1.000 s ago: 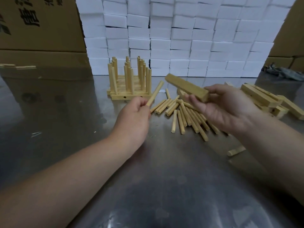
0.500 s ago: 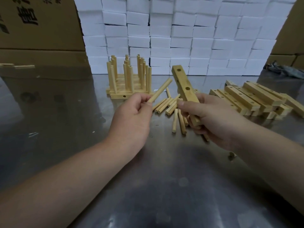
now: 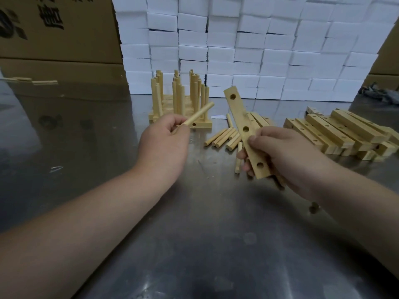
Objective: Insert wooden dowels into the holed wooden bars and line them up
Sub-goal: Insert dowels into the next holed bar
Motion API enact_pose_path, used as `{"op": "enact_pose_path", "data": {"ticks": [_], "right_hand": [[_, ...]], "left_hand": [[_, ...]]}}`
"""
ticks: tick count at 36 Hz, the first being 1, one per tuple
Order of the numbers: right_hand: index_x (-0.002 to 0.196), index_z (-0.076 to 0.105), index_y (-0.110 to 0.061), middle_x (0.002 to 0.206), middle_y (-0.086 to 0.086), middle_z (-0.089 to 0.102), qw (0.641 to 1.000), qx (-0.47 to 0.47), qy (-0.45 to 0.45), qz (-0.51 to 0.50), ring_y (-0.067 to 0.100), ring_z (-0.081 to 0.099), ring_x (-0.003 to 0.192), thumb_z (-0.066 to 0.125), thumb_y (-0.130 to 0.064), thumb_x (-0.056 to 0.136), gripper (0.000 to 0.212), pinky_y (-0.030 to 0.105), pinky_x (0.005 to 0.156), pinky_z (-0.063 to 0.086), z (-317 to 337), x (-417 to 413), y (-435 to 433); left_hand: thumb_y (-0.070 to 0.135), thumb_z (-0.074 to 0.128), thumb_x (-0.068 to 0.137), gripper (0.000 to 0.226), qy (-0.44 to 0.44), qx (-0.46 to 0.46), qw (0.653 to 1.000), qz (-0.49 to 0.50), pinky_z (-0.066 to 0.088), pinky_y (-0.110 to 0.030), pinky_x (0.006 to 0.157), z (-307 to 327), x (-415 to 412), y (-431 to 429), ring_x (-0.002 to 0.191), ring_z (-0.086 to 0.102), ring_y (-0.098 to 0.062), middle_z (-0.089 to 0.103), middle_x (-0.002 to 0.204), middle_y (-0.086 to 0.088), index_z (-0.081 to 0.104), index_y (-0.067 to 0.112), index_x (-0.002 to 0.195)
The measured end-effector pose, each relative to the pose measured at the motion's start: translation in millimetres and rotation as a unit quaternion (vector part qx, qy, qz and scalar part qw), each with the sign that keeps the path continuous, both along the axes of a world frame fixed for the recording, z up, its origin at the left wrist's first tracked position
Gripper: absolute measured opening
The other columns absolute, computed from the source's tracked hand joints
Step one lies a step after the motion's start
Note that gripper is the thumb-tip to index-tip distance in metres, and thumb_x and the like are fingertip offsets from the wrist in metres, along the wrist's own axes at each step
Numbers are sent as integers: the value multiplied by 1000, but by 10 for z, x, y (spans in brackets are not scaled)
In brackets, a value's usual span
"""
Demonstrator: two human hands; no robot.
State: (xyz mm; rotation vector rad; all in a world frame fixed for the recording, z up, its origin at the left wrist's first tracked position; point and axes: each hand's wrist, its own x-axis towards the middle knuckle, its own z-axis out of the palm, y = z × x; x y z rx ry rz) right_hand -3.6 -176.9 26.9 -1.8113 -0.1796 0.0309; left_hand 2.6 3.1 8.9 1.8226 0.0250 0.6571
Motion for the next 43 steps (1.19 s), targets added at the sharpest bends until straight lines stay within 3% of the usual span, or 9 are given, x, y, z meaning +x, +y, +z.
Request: {"op": "enact_pose_path", "data": {"ticks": [4,9,16,20,24,27,34,38,43], "right_hand": [[87,58,-7,77,4,72,1000,-23,12,15,16,58,52,49,-11,90,10,27,47,46,-4,-2,-27],[79,57,-13,70,-1,70,999,-37,-7,0,12,51,49,52,-14,87,9,27,45,39,10,6,-55],[80,66,-17,63,-5,63,999,-37,18,-26,14,52,56,43,-40,96,36,30,53,43,32,15,-72],[74,68,-16,64,-4,64,998,-54,6,-35,16,55,61,43,-37,95,39,34,61,45,27,30,-78],[87,67,-10,65,4,61,998,-68,-11,-11,19,56,58,43,-29,97,32,32,58,49,24,31,-82],[90,68,-23,64,1,62,999,-38,-7,9,17,57,53,45,-24,97,24,28,51,51,19,19,-77],[87,67,-35,64,-4,62,998,-53,-27,12,12,54,51,47,-25,95,24,26,49,45,19,23,-83],[88,64,-36,63,-8,65,998,-57,-31,21,13,53,51,47,-23,95,23,24,49,44,16,15,-77],[92,63,-34,68,-4,68,997,-62,-31,29,12,52,49,46,-22,96,21,23,49,43,23,-4,-67]], "left_hand": [[17,52,86,29,3,9,1000,-4,27,-14,35,-19,15,-3,38,39,-1,50,46,17,60,36,66],[17,52,86,26,-2,16,1000,-12,28,-14,36,-38,33,-2,38,39,-1,49,47,15,60,36,69],[19,52,88,28,-1,36,998,-45,27,-12,34,-48,20,-2,36,38,0,50,45,19,62,42,75],[22,53,89,31,-5,51,997,-52,27,-11,35,-39,-4,-17,36,39,0,53,46,21,59,47,74],[26,55,89,19,0,65,997,-48,30,-10,37,-53,4,-13,41,42,1,55,49,25,67,41,88],[28,57,88,17,5,69,997,-42,35,-5,45,-67,19,-3,54,51,6,59,58,30,70,33,96],[29,56,89,16,-1,88,996,-30,35,-5,45,-61,17,-3,53,50,10,58,56,29,61,41,80],[28,56,90,24,-11,95,995,-27,34,-5,42,-44,4,-8,50,48,10,56,57,17,57,45,72],[27,56,90,21,-14,98,995,-32,30,-6,37,-43,4,-17,42,45,6,51,54,14,57,43,76]]}}
